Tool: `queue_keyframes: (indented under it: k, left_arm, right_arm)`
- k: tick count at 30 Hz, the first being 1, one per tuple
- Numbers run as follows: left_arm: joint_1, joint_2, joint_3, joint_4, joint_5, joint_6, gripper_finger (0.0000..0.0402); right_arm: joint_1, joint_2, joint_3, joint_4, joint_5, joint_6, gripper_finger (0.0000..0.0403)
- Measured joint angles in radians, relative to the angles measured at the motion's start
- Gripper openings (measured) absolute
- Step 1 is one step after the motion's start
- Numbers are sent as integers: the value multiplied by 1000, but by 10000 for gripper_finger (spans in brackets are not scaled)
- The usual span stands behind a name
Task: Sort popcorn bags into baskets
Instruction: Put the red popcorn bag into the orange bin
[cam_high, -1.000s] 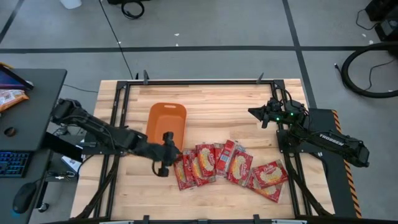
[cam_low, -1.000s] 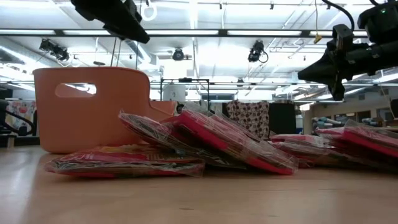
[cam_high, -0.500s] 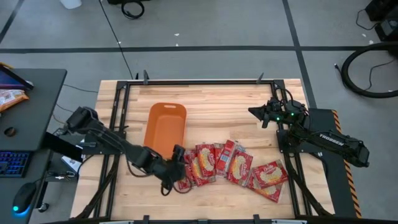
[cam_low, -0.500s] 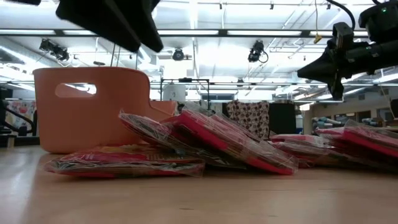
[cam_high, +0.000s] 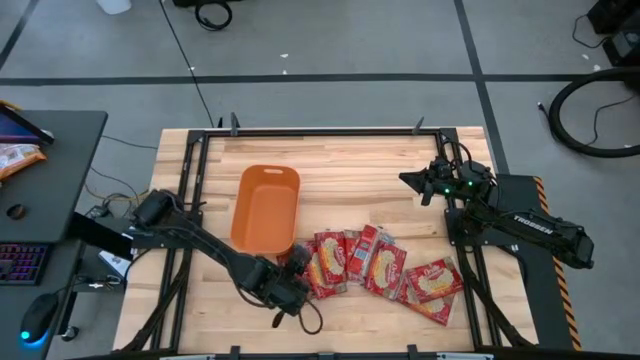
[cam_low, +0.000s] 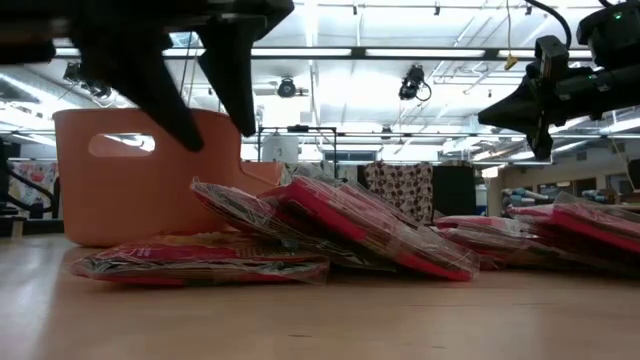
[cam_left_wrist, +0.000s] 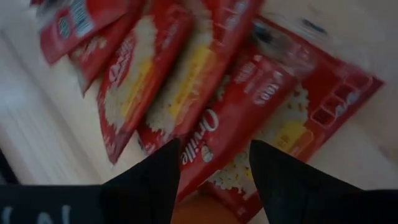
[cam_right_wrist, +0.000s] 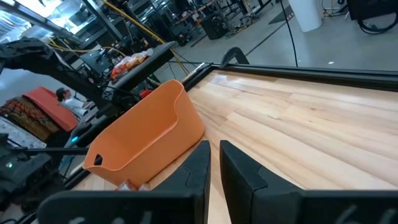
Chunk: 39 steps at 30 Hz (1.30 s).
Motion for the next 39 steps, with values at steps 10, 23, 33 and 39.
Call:
queue_keyframes:
  k: [10,23,33,39]
  left_arm:
    - [-38,76,0,9,-143,258,194]
    - [-13,123,-14,11,-171,272,194]
    - [0,124,-19,7,-166,264,143]
    - [0,124,-19,8,-155,257,90]
  right_arm:
    - [0,0,0,0,0,0,40]
    - [0,0,0,5,0,0,40]
    - [0,0,0,19,0,0,40]
    - [0,0,0,20,0,0,40]
